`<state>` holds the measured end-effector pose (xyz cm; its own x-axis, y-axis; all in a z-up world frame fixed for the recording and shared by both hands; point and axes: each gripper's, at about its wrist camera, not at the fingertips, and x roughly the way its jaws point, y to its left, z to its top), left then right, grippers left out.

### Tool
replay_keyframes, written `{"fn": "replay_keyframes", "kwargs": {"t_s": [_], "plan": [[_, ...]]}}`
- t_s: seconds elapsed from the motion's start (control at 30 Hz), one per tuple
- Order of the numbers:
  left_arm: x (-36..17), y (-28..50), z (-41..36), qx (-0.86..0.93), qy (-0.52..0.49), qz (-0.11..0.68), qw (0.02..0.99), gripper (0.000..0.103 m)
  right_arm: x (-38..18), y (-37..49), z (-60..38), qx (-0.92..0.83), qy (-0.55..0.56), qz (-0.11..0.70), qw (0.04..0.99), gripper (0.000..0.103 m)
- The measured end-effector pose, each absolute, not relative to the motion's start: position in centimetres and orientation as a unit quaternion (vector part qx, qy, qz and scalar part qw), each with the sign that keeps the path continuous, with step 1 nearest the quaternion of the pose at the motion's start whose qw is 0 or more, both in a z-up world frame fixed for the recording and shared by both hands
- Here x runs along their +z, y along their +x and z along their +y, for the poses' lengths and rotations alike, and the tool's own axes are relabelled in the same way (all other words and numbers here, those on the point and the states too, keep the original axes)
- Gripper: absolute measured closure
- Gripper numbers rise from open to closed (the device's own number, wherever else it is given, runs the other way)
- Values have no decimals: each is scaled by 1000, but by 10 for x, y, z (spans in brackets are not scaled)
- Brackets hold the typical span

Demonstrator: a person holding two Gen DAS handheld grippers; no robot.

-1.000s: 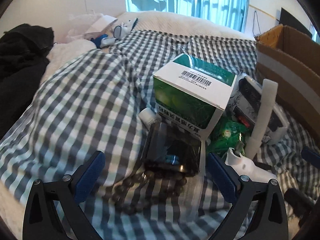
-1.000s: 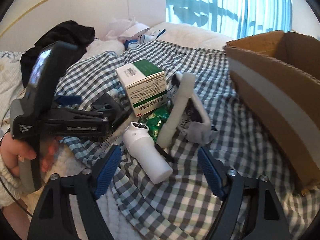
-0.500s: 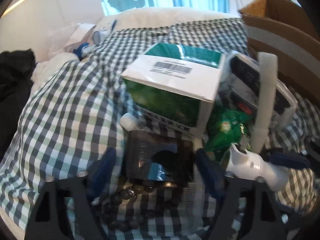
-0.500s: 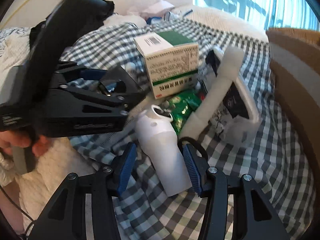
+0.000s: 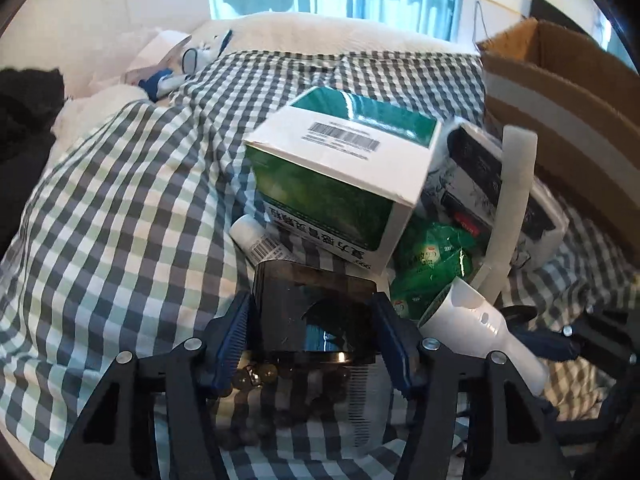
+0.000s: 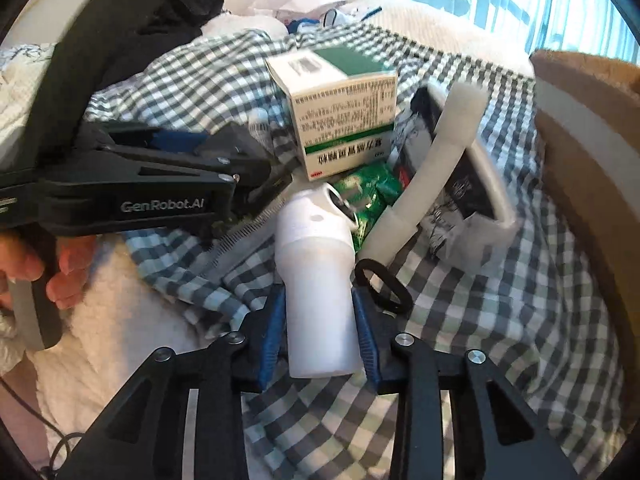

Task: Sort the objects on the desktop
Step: 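Grasp the black plastic piece with the left gripper while the right grasps the white bottle, then lift the black piece with the left gripper while the right lifts the white bottle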

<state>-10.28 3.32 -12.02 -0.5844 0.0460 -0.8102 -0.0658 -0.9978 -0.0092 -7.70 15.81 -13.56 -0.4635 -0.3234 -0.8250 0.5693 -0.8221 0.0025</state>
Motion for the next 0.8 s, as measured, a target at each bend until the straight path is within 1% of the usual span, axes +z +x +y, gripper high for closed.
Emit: {"fn": "replay_keyframes", "kwargs": {"t_s": [0.1, 0.23, 0.33, 0.4, 0.43, 0.5, 0.53, 0.57, 0.7, 0.8], "plan": [[-119, -103, 25, 886, -462, -13, 37, 44, -121, -76, 162, -848, 443, 135, 257, 71], [-119, -101, 22, 882, -469, -23, 49, 43, -113, -70, 175, -848, 454, 123, 243, 71], [-123, -102, 23, 876, -477, -29, 55, 34, -116, -68, 181, -845, 463, 124, 235, 71], [-125, -104, 30, 878, -474, -21, 69, 18, -119, -62, 181, -841, 471, 125, 234, 71], [-126, -104, 36, 879, -472, -10, 69, 17, -122, -63, 178, -840, 473, 127, 235, 71], [-128, -105, 45, 881, -469, 20, 62, 18, -129, -64, 175, -835, 480, 133, 235, 71], [-129, -104, 49, 882, -467, 34, 59, 21, -131, -64, 175, -832, 485, 134, 235, 71], [-129, -104, 50, 883, -464, 44, 49, 30, -136, -67, 174, -827, 492, 133, 236, 71], [-129, -106, 44, 881, -470, 17, 54, 30, -144, -77, 171, -822, 501, 117, 244, 71], [-129, -104, 43, 881, -469, 12, 53, 30, -148, -84, 169, -823, 501, 102, 248, 69]]}}
